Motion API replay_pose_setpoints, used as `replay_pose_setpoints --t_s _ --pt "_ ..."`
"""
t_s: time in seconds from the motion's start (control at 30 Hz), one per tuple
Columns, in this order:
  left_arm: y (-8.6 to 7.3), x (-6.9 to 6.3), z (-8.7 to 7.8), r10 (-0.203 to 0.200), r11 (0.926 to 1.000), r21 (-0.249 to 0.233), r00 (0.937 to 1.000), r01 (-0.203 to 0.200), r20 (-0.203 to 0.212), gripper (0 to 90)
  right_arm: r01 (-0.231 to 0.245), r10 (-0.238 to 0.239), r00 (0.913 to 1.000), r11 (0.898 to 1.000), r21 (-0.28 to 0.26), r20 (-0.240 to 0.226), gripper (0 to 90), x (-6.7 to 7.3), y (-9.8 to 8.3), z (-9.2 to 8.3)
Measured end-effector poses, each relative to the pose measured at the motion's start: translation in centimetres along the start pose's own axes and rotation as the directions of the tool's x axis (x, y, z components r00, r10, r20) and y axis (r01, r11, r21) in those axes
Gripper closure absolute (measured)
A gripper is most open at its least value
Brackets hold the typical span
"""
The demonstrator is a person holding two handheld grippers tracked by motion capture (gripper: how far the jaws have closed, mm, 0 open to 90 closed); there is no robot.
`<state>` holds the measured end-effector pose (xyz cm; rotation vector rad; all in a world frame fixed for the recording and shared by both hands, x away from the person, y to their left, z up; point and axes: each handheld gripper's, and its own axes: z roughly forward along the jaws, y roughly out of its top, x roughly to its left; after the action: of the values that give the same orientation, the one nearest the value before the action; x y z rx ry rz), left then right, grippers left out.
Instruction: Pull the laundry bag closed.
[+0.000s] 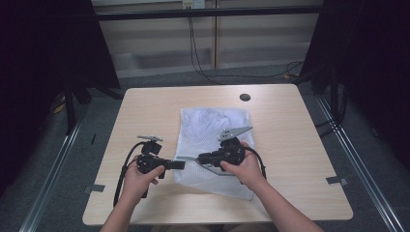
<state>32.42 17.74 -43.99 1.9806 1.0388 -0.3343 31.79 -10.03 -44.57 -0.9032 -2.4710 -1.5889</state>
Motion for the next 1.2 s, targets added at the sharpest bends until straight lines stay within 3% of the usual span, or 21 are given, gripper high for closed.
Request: replay_pose_setpoints --t_s 1.2 --pt "0.0 0.0 0.0 -0.002 1.0000 -0.005 1.0000 0.002 -0.003 88.2 0.012 -0.013 0.9999 1.000 0.018 0.006 82.4 -0.5 -0.5 -1.1"
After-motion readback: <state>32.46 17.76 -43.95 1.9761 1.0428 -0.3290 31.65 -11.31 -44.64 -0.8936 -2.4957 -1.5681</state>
